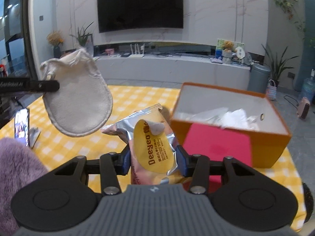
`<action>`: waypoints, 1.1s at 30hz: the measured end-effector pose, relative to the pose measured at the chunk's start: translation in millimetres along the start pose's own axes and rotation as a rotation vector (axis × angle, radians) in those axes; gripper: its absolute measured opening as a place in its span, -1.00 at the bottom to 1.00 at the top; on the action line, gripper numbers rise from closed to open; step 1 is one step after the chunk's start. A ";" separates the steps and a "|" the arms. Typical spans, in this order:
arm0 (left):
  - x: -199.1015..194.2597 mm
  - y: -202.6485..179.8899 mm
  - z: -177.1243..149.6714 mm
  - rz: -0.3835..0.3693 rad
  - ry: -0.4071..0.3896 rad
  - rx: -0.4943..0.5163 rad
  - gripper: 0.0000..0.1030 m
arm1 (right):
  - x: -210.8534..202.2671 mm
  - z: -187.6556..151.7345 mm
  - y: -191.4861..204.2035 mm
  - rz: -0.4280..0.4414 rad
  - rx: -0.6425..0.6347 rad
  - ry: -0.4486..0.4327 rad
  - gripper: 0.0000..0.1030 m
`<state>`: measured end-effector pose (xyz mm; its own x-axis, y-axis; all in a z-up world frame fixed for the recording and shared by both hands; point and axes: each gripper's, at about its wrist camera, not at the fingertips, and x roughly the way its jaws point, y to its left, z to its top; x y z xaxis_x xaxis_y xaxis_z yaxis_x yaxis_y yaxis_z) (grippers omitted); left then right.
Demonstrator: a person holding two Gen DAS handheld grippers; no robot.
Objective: Organize soft objects
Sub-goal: 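Carry the mitt into the orange box and release while the right tool drops the bag there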
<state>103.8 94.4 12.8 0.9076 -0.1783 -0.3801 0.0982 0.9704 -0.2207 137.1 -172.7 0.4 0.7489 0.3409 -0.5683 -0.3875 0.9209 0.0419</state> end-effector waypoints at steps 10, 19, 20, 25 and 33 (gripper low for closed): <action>46.4 -57.3 27.1 -0.127 0.002 0.107 -0.91 | -6.0 44.5 -65.5 -0.095 0.014 -0.025 -0.10; 109.5 -97.1 38.1 -0.167 0.050 0.219 -0.91 | 19.5 65.2 -131.3 -0.182 0.131 0.001 -0.10; 118.8 -100.4 38.0 -0.166 0.060 0.233 -0.91 | 25.8 66.8 -140.8 -0.189 0.145 0.010 -0.10; 153.0 -114.8 27.4 -0.138 0.103 0.362 -0.91 | 65.2 73.1 -185.0 -0.190 0.221 0.077 -0.10; 200.2 -126.1 2.2 -0.106 0.200 0.476 -0.91 | 140.8 79.3 -222.5 -0.228 0.178 0.187 -0.10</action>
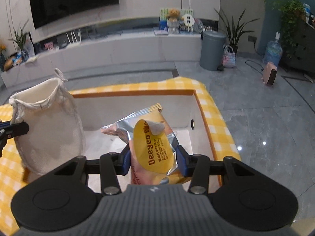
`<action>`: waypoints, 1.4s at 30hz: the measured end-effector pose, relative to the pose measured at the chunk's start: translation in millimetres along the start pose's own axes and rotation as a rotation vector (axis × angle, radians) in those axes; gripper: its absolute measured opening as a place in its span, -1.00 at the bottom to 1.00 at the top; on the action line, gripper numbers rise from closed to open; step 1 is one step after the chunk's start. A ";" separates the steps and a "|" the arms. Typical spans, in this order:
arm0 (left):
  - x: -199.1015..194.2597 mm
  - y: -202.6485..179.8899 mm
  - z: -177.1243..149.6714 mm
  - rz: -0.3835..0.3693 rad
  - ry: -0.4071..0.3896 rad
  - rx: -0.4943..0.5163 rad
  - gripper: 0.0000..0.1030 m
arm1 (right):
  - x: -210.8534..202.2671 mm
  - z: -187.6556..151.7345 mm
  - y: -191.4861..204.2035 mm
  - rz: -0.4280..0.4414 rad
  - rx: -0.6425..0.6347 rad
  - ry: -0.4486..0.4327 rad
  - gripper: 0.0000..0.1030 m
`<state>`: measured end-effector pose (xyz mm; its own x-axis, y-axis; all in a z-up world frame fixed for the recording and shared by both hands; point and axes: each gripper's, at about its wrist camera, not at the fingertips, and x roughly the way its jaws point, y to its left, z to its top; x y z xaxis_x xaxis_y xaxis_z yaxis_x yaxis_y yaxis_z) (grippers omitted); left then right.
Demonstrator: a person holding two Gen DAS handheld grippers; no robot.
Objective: Organize soft objects
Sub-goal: 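Carry the mitt into the orange box and release while the right tool drops the bag there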
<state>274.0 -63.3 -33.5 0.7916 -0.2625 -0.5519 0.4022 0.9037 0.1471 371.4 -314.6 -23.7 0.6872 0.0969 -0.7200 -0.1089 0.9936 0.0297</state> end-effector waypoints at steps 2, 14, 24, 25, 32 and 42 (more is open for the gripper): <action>9.6 -1.5 -2.7 -0.010 0.019 0.001 -0.91 | 19.6 3.1 -1.6 -0.020 -0.005 0.027 -0.10; 29.8 -5.8 -6.8 0.021 0.086 0.023 -0.81 | 63.9 -4.4 -2.0 -0.099 -0.068 0.103 -0.09; 14.6 -6.0 8.3 0.022 0.030 0.060 0.54 | 39.5 -4.9 0.4 -0.108 -0.101 0.049 0.51; 11.0 -6.8 10.3 0.022 0.025 0.064 0.58 | 35.0 -5.7 1.9 -0.104 -0.104 0.042 0.54; -19.7 -14.3 18.4 0.036 -0.027 0.098 0.64 | -1.5 -11.1 19.3 -0.085 -0.167 -0.006 0.62; -74.1 -17.0 21.8 0.000 -0.068 0.066 0.65 | -73.3 -34.3 51.8 -0.055 -0.224 -0.082 0.74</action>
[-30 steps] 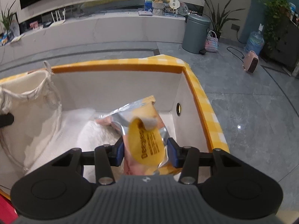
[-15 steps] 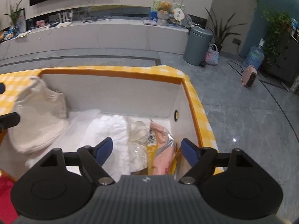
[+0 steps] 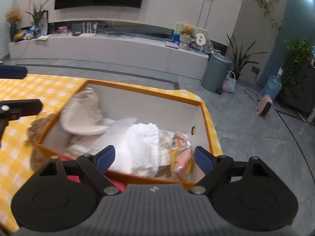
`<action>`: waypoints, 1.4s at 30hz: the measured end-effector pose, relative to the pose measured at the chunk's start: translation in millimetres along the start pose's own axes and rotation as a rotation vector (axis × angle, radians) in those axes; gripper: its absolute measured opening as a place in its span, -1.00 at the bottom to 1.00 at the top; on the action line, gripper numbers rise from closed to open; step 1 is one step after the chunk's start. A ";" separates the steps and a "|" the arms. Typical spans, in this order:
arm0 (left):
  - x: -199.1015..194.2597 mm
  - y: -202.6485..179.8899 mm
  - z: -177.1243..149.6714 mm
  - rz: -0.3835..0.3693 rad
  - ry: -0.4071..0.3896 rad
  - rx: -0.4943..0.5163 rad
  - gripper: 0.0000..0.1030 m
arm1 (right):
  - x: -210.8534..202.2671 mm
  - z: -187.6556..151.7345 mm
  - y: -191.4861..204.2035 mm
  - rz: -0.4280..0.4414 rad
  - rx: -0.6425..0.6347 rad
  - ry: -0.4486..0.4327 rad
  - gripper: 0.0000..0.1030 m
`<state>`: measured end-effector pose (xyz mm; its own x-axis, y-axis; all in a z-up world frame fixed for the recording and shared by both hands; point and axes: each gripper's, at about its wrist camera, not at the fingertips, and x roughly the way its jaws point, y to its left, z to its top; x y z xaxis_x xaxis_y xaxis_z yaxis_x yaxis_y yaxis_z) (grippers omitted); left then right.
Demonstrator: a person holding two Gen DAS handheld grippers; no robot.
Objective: Organize soft objects
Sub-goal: 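Carry the mitt into the orange box and release while the right tool drops the bag there, then move both tools back from the orange box toward the brown towel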
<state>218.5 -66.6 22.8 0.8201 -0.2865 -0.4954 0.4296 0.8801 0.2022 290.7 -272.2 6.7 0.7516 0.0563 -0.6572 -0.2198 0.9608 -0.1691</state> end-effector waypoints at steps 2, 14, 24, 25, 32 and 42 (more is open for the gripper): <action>-11.6 -1.2 -1.6 -0.005 -0.005 -0.012 0.65 | -15.9 -4.5 8.6 0.014 -0.002 -0.017 0.79; -66.0 10.5 -39.9 0.029 -0.034 -0.156 0.64 | -84.3 -56.3 64.4 0.092 0.107 -0.108 0.90; -90.2 28.6 -97.3 0.110 -0.006 -0.273 0.64 | -101.2 -100.4 127.6 0.111 0.145 -0.179 0.92; -92.4 30.7 -103.3 0.114 -0.001 -0.277 0.64 | -100.6 -102.8 133.6 0.115 0.138 -0.181 0.92; -102.8 52.6 -138.2 0.143 0.047 -0.327 0.61 | -89.1 -101.3 169.9 0.138 0.041 -0.156 0.92; -92.4 72.8 -156.3 0.105 0.102 -0.366 0.56 | -63.5 -88.7 198.0 0.177 -0.060 -0.115 0.91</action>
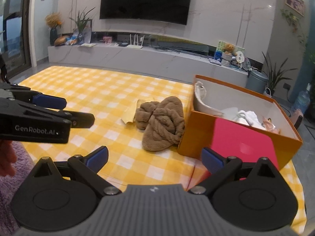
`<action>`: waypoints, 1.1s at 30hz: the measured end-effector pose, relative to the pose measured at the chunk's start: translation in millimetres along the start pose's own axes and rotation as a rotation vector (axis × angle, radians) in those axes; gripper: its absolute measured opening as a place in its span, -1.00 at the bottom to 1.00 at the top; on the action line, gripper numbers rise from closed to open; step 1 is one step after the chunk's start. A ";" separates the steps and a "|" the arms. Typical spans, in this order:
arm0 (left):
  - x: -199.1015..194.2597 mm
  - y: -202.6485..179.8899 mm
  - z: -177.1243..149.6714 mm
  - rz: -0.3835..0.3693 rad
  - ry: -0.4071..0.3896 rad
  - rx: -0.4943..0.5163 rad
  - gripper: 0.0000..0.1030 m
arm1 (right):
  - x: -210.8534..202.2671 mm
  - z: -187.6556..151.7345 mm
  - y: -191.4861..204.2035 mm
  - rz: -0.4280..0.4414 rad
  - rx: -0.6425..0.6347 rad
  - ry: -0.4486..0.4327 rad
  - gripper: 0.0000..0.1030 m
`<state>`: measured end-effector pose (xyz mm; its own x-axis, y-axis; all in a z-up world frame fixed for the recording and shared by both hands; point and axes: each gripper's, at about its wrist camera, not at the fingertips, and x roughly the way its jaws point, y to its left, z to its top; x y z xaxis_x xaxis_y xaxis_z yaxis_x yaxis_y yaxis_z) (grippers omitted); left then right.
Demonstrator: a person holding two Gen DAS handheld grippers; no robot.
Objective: Organize soft objects
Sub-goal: 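Move both tools back from the orange box toward the brown towel, then lower the right tool onto the brown fluffy towel and close it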
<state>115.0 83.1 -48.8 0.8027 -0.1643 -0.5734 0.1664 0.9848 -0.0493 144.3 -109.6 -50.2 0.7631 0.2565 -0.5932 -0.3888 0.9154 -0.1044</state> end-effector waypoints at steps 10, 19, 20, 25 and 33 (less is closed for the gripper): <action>27.2 13.7 13.1 -0.083 0.057 -0.002 0.55 | 40.8 17.3 6.4 -0.013 -0.111 0.038 0.62; 57.7 32.4 20.7 -0.128 0.093 -0.049 0.55 | 78.1 30.2 1.7 -0.032 -0.076 0.071 0.40; 60.6 34.6 20.2 -0.128 0.104 -0.060 0.55 | 82.6 30.4 2.9 -0.034 -0.079 0.074 0.40; 75.3 44.4 26.8 -0.095 0.157 -0.089 0.51 | 103.4 32.0 11.6 -0.042 -0.101 0.083 0.36; 99.5 50.7 62.0 -0.089 0.158 0.006 0.49 | 131.7 59.9 22.1 -0.015 -0.354 0.135 0.27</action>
<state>238.8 113.2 -57.6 0.6847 -0.2394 -0.6884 0.2363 0.9664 -0.1010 267.2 -37.0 -82.8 0.7044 0.1786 -0.6869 -0.5504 0.7485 -0.3698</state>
